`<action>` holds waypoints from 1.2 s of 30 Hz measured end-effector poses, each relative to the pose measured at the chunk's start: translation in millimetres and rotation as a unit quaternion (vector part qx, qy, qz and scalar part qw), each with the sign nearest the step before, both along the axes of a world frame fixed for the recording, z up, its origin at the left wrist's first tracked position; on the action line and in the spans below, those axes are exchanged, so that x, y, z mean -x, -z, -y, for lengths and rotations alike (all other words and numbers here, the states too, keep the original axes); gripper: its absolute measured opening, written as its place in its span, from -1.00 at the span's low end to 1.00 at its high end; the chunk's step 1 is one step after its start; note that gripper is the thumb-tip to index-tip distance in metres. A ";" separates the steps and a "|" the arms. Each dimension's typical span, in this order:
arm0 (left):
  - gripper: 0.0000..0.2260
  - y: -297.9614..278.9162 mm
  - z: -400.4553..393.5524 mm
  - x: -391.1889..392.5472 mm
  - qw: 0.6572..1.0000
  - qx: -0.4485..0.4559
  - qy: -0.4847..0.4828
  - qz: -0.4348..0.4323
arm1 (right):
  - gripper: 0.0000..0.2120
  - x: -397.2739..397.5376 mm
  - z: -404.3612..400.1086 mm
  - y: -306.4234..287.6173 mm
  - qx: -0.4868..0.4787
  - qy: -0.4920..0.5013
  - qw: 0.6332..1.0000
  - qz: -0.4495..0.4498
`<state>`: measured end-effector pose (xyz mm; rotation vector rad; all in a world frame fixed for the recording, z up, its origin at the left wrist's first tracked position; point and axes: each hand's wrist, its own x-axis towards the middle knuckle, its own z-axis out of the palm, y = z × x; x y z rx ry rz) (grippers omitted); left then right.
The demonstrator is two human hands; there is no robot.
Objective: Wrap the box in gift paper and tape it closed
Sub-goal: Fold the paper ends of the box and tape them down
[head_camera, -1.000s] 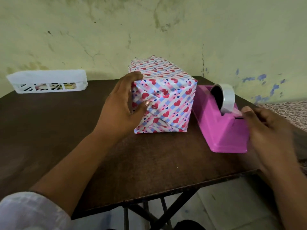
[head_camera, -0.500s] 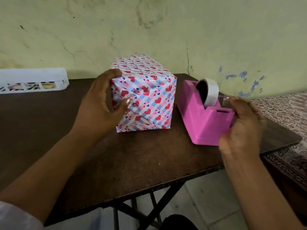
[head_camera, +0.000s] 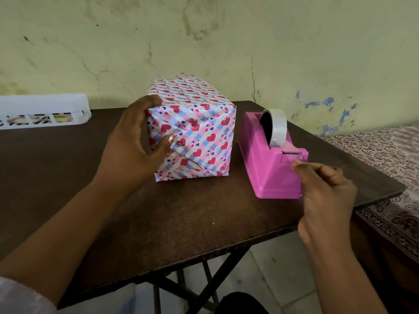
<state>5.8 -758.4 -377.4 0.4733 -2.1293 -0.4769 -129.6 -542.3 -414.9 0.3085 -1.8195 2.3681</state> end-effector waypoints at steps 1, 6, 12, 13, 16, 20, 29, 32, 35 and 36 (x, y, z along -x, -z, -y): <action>-0.41 -0.1 -0.2 -0.3 1.000 0.000 0.000 0.001 | -0.77 0.9 -1.4 -0.8 -0.025 0.000 1.000 0.004; -0.40 -1.1 -1.7 0.8 1.000 -0.001 -0.004 0.004 | -0.83 1.3 -7.3 -7.0 -0.253 0.090 0.957 -0.108; -0.41 -0.9 0.3 1.9 1.000 0.005 -0.001 0.000 | -0.85 -6.0 -8.6 -21.9 -0.422 0.189 0.870 -0.174; -0.41 -0.3 1.1 1.8 1.000 0.004 -0.001 0.001 | -0.83 -6.8 -8.1 -24.1 -0.434 0.186 0.865 -0.173; -0.42 1.1 2.2 2.1 1.000 0.004 0.002 -0.001 | -0.80 -8.3 -8.6 -29.5 -0.462 0.180 0.850 -0.180; -0.43 1.8 3.2 2.1 1.000 0.005 0.009 -0.007 | -0.77 -8.3 -7.1 -41.0 -0.514 0.163 0.826 -0.162; -0.42 3.0 6.1 1.9 1.000 0.007 0.022 -0.014 | -0.83 -8.2 -16.3 -40.7 -0.266 -0.041 0.963 0.009; -0.42 2.7 6.0 1.8 1.000 0.001 0.025 -0.015 | -0.86 -2.7 -20.4 -38.8 -0.138 -0.125 0.975 0.118; -0.42 2.5 5.5 1.7 1.000 0.004 0.025 -0.016 | -0.86 1.0 -20.7 -34.0 -0.153 -0.117 0.976 0.105; -0.42 2.7 5.6 1.5 1.000 0.003 0.025 -0.015 | -0.84 1.3 -19.8 -32.0 -0.180 -0.098 0.976 0.080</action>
